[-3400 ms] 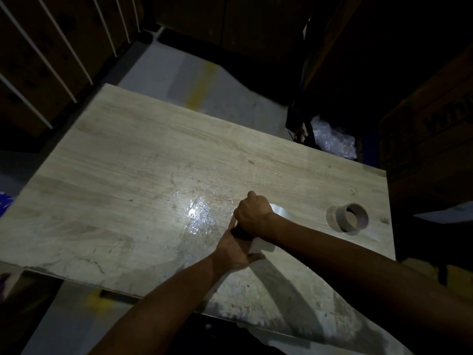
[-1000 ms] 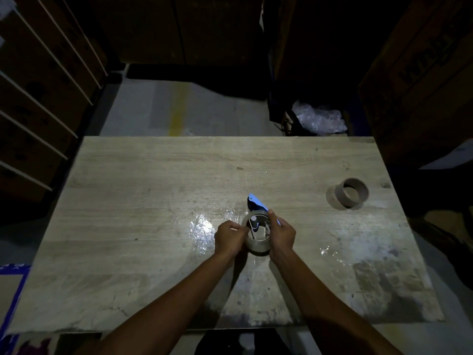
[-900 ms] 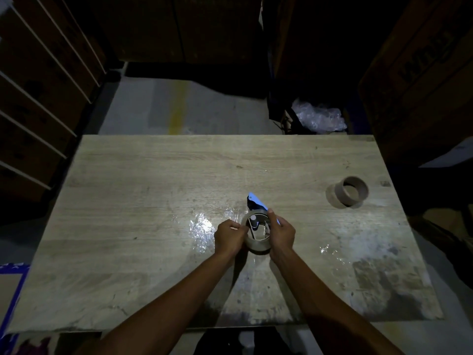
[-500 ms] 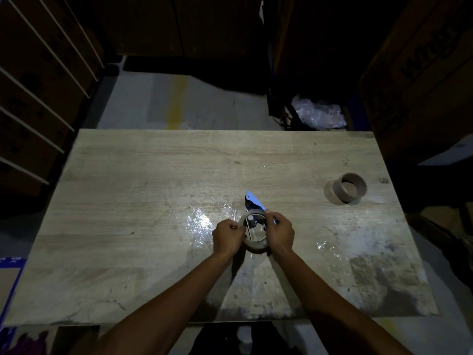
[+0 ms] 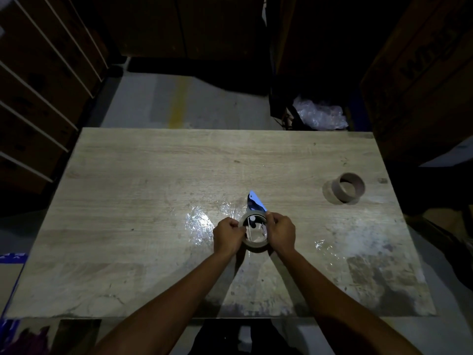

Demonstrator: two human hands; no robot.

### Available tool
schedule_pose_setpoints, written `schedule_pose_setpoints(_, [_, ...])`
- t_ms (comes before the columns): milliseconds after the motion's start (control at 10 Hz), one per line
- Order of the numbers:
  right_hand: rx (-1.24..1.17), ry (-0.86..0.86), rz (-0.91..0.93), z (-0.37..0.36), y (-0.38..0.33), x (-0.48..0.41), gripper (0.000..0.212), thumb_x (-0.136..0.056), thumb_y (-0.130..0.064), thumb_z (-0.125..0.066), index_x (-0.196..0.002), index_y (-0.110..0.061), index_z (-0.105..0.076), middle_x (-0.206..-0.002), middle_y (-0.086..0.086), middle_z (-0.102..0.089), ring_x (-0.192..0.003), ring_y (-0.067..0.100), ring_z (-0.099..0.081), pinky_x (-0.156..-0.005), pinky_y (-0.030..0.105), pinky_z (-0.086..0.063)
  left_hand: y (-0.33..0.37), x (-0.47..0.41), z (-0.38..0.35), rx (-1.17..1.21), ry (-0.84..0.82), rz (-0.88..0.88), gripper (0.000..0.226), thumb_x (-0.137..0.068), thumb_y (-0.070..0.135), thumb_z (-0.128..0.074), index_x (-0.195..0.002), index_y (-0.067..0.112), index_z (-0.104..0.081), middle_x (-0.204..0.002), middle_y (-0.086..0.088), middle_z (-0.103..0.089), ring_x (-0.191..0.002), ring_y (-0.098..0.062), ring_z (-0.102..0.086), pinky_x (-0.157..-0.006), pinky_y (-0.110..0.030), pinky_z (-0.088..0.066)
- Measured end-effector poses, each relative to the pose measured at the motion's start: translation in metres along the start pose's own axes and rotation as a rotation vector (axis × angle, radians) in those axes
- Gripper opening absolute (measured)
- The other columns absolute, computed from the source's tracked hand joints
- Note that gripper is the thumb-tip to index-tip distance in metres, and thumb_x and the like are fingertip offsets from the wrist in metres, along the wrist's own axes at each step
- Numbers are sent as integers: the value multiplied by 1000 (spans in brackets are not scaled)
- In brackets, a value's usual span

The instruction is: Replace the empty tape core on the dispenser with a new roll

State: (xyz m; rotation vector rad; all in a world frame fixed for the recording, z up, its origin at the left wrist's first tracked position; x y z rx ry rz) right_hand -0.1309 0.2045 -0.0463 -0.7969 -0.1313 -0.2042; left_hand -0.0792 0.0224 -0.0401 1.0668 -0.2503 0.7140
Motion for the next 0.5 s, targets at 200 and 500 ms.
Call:
schedule_pose_setpoints(200, [47,-41,32,-8,7,-2,41,-99,-40,-44,-90,-13,-74,-78,13,-68,-70,25,-65,-58,26,-35,2,-4,1,-32,-13,-62,14,-83,18,-74,-83,4,-71,-79,-8,-70,-72,-20,-63,-57,-23,-41])
schedule_pose_setpoints(500, [315,-137,216,0,-11,17,49,-99,-42,-43,-137,-12,-48,-118,13,-58,-108,29,-53,-83,37,-46,20,-9,21,-268,-13,-397,36,-97,27,-59,-125,5,-64,-115,-14,-70,-108,-27,-62,-90,-32,-48])
Point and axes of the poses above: each hand's wrist, its own x-axis away from the middle knuckle, its own z-axis out of the back of the hand, y = z × x, the point moved 7 cm from there along -x, towards the middle knuckle
